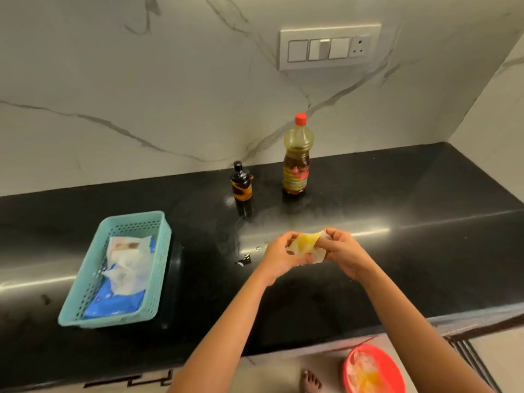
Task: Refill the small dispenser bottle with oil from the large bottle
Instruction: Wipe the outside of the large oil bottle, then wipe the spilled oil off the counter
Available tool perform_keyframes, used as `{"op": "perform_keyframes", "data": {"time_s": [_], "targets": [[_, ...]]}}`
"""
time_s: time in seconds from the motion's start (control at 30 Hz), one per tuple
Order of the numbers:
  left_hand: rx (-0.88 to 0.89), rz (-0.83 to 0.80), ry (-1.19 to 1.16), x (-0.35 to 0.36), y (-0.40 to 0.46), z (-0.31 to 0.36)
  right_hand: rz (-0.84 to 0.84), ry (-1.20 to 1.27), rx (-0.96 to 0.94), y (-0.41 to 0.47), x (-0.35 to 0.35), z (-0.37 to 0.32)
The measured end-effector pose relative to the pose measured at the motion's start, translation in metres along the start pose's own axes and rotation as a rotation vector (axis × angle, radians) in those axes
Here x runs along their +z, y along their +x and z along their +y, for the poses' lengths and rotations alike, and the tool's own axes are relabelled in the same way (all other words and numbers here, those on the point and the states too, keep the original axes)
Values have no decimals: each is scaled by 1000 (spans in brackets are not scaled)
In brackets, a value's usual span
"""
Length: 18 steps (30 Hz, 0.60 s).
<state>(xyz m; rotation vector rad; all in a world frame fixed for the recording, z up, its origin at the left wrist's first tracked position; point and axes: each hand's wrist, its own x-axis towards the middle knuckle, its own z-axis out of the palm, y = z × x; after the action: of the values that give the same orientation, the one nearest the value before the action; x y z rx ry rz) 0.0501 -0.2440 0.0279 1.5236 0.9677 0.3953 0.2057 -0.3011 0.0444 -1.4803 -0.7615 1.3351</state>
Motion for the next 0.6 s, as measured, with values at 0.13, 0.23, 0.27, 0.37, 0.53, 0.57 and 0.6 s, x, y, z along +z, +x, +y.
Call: {"op": "perform_keyframes", "data": {"time_s": [0.13,0.23,0.27,0.37,0.53,0.57,0.6], "targets": [[50,121,4,-3,-37,-32,33,-290,-44,-22,14,21],[64,136,102,-9,-57,-48,-23,-332,-19,-34,23,35],[63,143,145,-12,-62,-52,-27,-344,-5,-37,26,39],[-30,181,160,-24,-67,-68,22,-354,8,-38,31,44],[-196,394,196,-28,-58,-81,365,-707,-70,-29,55,65],[-142,480,324,-26,-60,-86,441,-821,-140,-29,61,73],[-27,559,451,-22,-62,-91,469,-930,-190,-31,67,83]]}}
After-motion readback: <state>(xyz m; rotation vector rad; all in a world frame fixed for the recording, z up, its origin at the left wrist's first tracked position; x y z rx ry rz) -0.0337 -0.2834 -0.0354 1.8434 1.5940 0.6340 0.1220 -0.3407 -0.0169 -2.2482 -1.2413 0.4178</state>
